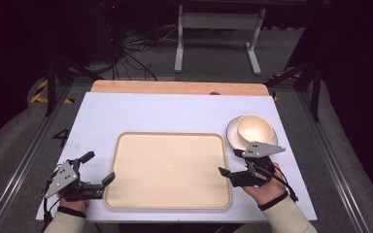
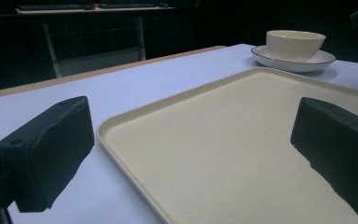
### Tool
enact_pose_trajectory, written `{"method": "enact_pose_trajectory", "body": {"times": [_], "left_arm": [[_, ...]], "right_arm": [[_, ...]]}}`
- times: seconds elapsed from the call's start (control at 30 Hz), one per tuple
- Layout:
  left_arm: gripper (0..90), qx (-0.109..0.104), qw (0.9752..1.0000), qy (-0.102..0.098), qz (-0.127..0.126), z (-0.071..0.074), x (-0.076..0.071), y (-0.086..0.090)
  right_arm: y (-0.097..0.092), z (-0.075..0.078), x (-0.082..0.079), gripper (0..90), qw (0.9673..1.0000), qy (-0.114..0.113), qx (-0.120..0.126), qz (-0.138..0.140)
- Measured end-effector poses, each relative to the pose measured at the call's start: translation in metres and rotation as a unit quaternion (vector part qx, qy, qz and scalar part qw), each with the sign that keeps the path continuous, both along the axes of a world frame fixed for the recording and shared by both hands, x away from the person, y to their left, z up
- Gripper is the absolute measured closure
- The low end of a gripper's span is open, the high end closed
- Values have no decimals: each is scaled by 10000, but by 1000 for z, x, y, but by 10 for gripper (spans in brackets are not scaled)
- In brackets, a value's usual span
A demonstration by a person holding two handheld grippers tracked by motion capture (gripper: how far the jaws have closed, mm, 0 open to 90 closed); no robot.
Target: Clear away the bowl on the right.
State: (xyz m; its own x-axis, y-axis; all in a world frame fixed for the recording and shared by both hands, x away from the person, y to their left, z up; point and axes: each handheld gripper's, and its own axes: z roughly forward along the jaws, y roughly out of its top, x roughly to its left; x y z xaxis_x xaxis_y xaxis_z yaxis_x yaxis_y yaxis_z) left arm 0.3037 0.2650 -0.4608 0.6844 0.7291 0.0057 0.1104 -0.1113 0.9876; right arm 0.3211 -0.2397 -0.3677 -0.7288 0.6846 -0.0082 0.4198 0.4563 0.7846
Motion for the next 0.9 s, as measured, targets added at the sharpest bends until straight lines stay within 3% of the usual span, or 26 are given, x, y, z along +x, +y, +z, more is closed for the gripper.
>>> {"method": "enact_pose_trajectory", "body": {"times": [0.2,0.27,0.47,0.7,0.9], "left_arm": [[2,7,10000,-11,-1,0,0,0],[2,3,10000,-9,-1,0,0,0],[2,-3,10000,-13,9,0,0,-1],[2,11,10000,-16,8,0,0,-1],[2,14,10000,-23,2,0,0,-1]], "right_arm": [[2,6,6,232,9992,291,-285,-30],[4,9,8,237,9976,444,-529,-11],[5,10,11,240,9947,662,-793,-6],[4,16,13,276,9939,643,-891,36],[2,19,19,276,9905,850,-1079,44]]}}
